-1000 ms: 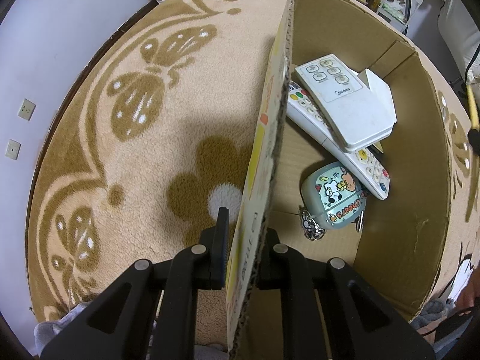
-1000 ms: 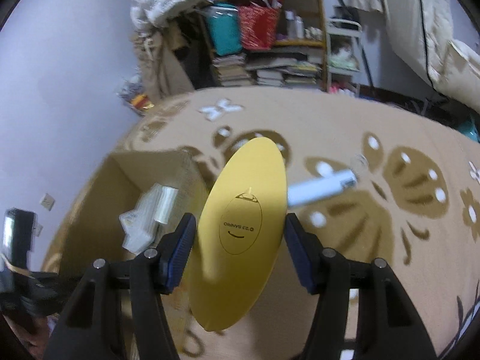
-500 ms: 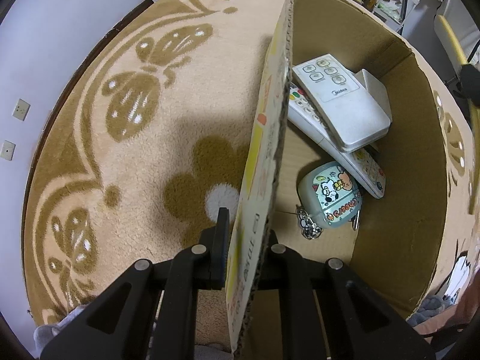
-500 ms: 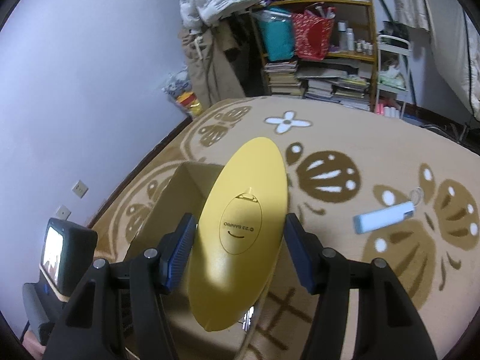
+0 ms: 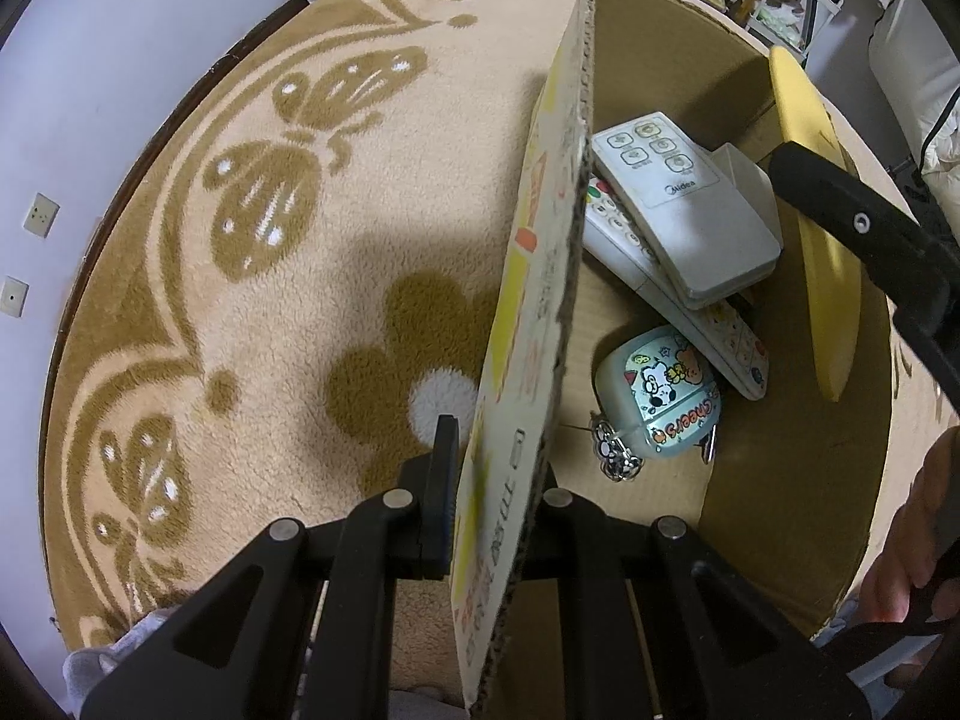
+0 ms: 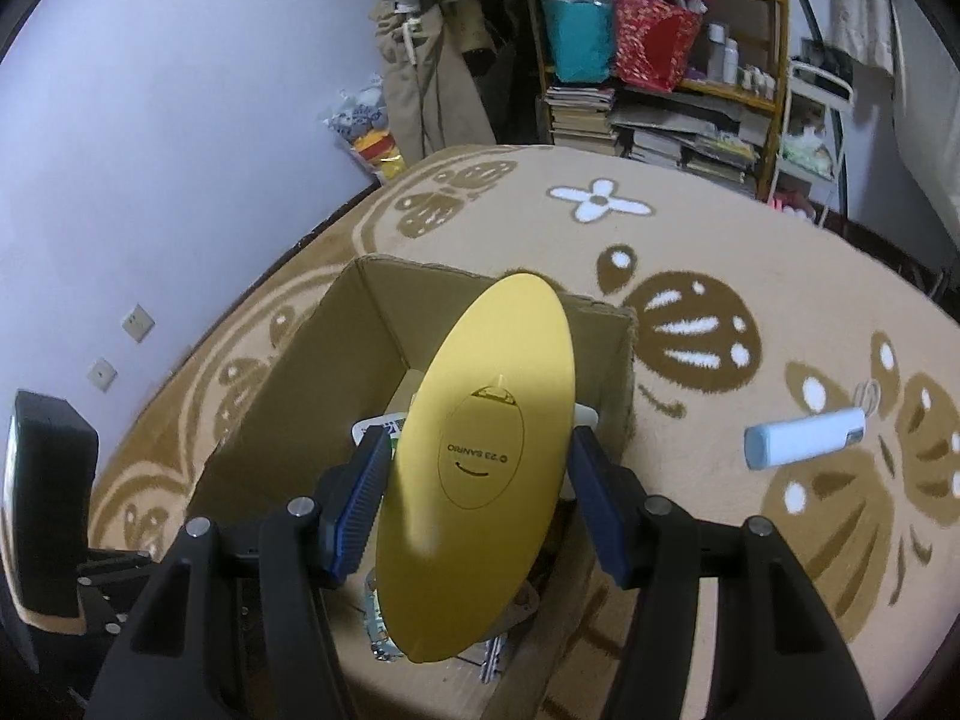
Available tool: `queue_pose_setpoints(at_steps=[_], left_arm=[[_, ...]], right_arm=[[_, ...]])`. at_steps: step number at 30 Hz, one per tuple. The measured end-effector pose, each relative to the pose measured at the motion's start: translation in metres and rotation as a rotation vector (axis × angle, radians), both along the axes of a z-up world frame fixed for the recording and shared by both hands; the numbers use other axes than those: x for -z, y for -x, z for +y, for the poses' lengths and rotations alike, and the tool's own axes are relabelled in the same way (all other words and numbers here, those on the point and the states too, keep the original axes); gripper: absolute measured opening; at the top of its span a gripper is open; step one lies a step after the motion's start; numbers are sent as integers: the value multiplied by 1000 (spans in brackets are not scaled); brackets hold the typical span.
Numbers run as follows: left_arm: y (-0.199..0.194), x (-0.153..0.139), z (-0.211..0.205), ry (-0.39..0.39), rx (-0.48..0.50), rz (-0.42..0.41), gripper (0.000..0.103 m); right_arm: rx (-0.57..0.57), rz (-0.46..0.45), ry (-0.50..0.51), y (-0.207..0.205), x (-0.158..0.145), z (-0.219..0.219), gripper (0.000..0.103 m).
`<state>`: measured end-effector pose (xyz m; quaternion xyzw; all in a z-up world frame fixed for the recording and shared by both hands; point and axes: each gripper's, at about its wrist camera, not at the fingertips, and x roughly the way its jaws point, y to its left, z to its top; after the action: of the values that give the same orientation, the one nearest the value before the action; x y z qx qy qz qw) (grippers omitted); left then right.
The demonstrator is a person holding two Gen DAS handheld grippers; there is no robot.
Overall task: Organize rigid objects
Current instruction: 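Carry the yellow pad into the box and open the right gripper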
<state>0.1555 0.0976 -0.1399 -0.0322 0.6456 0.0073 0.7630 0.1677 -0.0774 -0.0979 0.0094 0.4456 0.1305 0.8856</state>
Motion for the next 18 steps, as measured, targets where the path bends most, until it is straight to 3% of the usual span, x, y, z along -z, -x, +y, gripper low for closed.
queue_pose_setpoints(at_steps=[11,14,16,18], left_arm=[[0,0,0,1,-4,0,12],[1,0,1,6,-6,0,12],[1,-1,1,5,-5,0,12],[1,-1,1,5,-5,0,12]], right_arm=[[5,-8,-16,4,-8,-4,67],[15,-13,-36,6,-14,-10,74],[39,-21,-26,8,-17,-14,86],[51,-46,-36,12,-22,-20,88]])
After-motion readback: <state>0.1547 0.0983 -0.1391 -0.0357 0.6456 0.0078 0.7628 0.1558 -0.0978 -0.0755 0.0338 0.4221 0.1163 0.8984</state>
